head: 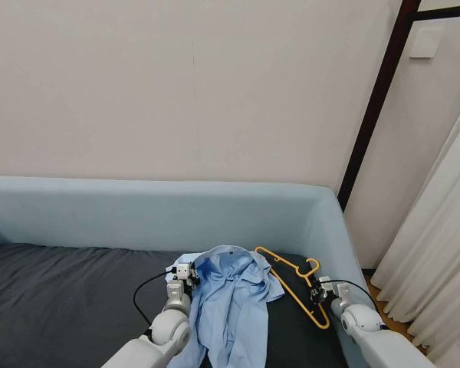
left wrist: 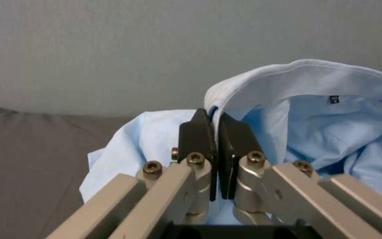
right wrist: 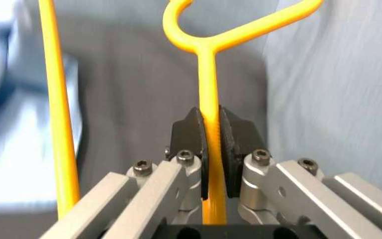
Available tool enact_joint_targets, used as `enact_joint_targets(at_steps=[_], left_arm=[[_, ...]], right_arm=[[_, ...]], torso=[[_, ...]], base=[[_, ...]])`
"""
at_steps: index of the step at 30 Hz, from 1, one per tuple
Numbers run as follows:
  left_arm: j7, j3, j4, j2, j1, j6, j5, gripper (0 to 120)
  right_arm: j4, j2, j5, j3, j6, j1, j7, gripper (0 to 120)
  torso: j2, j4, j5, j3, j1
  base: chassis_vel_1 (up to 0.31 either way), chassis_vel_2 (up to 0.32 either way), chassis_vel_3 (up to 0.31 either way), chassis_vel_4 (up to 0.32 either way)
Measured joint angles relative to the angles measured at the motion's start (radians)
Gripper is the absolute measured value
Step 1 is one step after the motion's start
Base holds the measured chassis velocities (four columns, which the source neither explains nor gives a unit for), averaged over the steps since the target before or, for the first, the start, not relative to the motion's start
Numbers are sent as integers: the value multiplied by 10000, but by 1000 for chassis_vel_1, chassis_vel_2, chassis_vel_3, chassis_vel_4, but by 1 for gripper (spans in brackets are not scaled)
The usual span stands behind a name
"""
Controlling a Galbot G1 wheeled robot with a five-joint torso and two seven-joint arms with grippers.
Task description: Pick up the clothes from the sofa and hang them on the clothes hanger.
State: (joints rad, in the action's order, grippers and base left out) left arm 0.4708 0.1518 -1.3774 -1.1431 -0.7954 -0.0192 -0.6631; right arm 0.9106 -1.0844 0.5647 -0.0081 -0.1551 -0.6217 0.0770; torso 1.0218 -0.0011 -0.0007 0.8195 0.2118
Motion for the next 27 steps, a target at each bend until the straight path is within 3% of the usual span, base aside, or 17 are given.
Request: enact_joint_targets(at_steps=[6, 9, 10, 14, 15, 18, 27], left_arm=[[8, -32, -252, 118, -124, 3, -12, 0], [26, -4, -367, 217, -155, 23, -6, 0], [26, -4, -367, 217, -155, 23, -6, 0], [37, 121, -540, 373, -31, 56, -3, 0], [37, 121, -540, 373, -31, 56, -3, 0], [56, 223, -824, 626, 37, 120, -127, 0], [213, 134, -1495, 1161, -114, 270, -317, 0]], right_arm=[[553, -62, 723, -39, 38, 350, -485, 5], [2322, 454, 895, -46, -28, -175, -858, 5], [2322, 454, 895, -46, -28, -175, -858, 5], [5142, 1482, 446, 68, 18, -1942, -1343, 5], [5142, 1482, 446, 68, 18, -1942, -1343, 5], [6586, 2012, -632, 442, 367, -3275, -1477, 5], [7358, 2184, -4214, 612, 1910, -4709, -1620, 5]], torso=[[0, 4, 1, 1, 0], [0, 4, 0, 0, 0], [0, 4, 0, 0, 0], [1, -6, 1, 0, 0], [1, -6, 1, 0, 0], [2, -4, 1, -1, 0], [2, -2, -1, -1, 0]], base=[[0, 0, 0, 0], [0, 0, 0, 0], [0, 0, 0, 0], [0, 0, 0, 0], [0, 0, 0, 0], [0, 0, 0, 0], [0, 0, 0, 0]])
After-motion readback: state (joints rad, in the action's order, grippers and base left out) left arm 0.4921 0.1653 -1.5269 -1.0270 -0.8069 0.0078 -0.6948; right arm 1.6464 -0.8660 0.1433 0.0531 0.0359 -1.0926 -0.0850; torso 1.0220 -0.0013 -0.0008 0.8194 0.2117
